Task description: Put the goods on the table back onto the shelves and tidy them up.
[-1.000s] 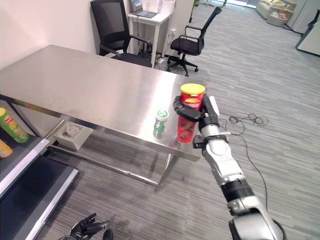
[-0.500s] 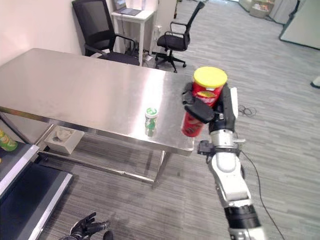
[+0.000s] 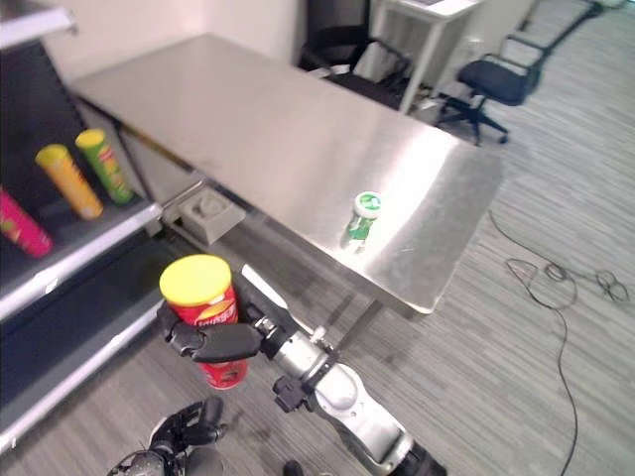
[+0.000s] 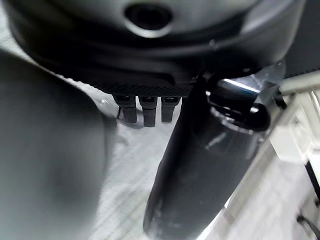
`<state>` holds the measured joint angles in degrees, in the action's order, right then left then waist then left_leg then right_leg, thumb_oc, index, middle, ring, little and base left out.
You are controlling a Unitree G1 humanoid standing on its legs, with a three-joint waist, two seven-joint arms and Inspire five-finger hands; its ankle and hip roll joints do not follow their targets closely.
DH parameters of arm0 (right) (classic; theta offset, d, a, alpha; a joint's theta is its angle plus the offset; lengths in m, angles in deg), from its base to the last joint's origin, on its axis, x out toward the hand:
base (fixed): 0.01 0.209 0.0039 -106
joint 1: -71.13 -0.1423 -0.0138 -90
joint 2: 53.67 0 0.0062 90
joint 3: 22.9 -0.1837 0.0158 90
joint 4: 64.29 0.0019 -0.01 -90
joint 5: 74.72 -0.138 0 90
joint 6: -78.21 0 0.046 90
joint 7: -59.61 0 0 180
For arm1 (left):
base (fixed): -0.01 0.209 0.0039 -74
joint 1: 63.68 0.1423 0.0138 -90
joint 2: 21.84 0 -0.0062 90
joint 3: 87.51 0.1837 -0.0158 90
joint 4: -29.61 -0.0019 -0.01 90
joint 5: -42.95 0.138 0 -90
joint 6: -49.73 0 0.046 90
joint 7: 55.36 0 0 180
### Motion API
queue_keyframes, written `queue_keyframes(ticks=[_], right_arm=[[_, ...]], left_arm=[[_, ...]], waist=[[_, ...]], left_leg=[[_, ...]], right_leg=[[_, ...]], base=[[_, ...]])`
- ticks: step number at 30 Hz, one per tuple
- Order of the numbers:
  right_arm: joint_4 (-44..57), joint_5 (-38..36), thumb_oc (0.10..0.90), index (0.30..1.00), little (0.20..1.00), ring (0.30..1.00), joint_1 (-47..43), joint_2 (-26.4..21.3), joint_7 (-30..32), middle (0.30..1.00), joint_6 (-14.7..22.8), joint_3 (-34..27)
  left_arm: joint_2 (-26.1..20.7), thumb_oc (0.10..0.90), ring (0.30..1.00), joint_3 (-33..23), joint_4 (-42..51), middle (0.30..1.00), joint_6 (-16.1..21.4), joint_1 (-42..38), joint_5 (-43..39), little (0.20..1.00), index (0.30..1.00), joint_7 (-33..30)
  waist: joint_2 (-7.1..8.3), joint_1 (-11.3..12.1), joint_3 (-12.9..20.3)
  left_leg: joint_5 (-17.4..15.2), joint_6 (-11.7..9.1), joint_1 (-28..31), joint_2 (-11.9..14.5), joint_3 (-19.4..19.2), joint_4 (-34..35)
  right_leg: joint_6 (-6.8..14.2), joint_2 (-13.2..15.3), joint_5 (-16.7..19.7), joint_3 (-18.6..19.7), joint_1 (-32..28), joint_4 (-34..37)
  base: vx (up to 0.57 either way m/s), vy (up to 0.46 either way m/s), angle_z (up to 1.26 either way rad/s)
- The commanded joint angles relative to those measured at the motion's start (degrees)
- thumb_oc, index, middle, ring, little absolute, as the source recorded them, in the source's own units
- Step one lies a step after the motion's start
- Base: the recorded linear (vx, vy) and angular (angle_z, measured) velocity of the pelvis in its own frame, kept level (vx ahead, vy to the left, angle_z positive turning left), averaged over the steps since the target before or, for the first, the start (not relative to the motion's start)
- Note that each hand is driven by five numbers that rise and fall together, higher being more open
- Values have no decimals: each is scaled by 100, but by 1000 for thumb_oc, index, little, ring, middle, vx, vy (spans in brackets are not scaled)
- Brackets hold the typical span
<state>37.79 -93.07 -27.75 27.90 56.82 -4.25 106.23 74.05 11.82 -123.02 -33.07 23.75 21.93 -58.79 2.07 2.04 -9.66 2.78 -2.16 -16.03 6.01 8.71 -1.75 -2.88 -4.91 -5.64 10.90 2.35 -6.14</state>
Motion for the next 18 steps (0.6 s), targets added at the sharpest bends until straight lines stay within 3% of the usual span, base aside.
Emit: queue_keyframes(ticks=[1, 2, 3, 5, 8, 10, 14, 16, 18], right_arm=[[648, 755, 400, 300, 300, 300, -585, 414, 569, 300, 457, -627], [655, 1088, 400, 300, 300, 300, -539, 390, 688, 300, 401, -607], [655, 1088, 400, 300, 300, 300, -539, 390, 688, 300, 401, -606], [559, 1187, 400, 300, 300, 300, -485, 370, 693, 300, 389, -520], [490, 1237, 400, 300, 300, 300, -432, 296, 683, 300, 365, -527], [422, 1211, 400, 300, 300, 300, -411, 307, 713, 300, 392, -527], [232, 1234, 400, 300, 300, 300, -374, 339, 818, 300, 403, -506], [66, 1277, 400, 300, 300, 300, -410, 348, 1009, 300, 370, -498], [-66, 1285, 400, 300, 300, 300, -486, 348, 1093, 300, 377, -520]], left_arm=[[20, 800, 900, -115, -163, 900, 236, -471, -399, 900, 900, -216], [35, 800, 900, -256, -291, 900, 246, -421, -520, 900, 900, -304], [35, 800, 900, -256, -291, 900, 246, -420, -520, 900, 900, -304], [69, 800, 900, -410, -422, 900, 255, -453, -636, 900, 900, -370], [60, 800, 900, -385, -520, 900, 233, -520, -350, 900, 900, -389], [35, 800, 900, -355, -526, 900, 232, -536, -239, 900, 900, -420], [42, 800, 900, -341, -643, 900, 221, -611, -239, 900, 900, -525], [123, 800, 900, -269, -593, 900, 250, -670, -291, 900, 900, -641], [166, 800, 900, -235, -589, 900, 254, -681, -251, 900, 900, -653]], waist=[[88, -200, 45], [126, -209, 85], [125, -213, 85], [176, -251, 73], [153, -403, 143], [80, -477, 236], [-90, -523, 304], [-176, -467, 287], [-206, -469, 311]], left_leg=[[471, -147, 163, 53, -1089, 190], [304, -181, 290, 124, -1348, 2], [302, -181, 287, 124, -1344, -2], [46, -235, 448, 270, -1429, -261], [-164, -338, 987, 754, -1642, -309], [-38, -439, 1270, 1044, -1624, -219], [669, -728, 1322, 1611, -1593, -13], [758, -868, 1042, 1663, -1684, 55], [593, -910, 907, 1607, -1921, 67]], right_leg=[[633, 436, -66, -3, -50, 113], [689, 641, 113, -285, -27, 272], [689, 641, 113, -289, -29, 274], [715, 906, 260, -603, -7, 423], [731, 1146, 296, -951, 57, 501], [763, 1271, 309, -1089, 58, 522], [906, 1565, 300, -1220, 0, 706], [1084, 1828, 456, -1390, -89, 1017], [1195, 2002, 577, -1471, -69, 1114]], base=[[-291, 81, 149], [-148, 60, 112], [-127, 75, 112], [-113, 66, 63], [-48, 139, 58], [58, 256, 59], [54, 358, 62], [98, 505, 38], [89, 443, 99]])
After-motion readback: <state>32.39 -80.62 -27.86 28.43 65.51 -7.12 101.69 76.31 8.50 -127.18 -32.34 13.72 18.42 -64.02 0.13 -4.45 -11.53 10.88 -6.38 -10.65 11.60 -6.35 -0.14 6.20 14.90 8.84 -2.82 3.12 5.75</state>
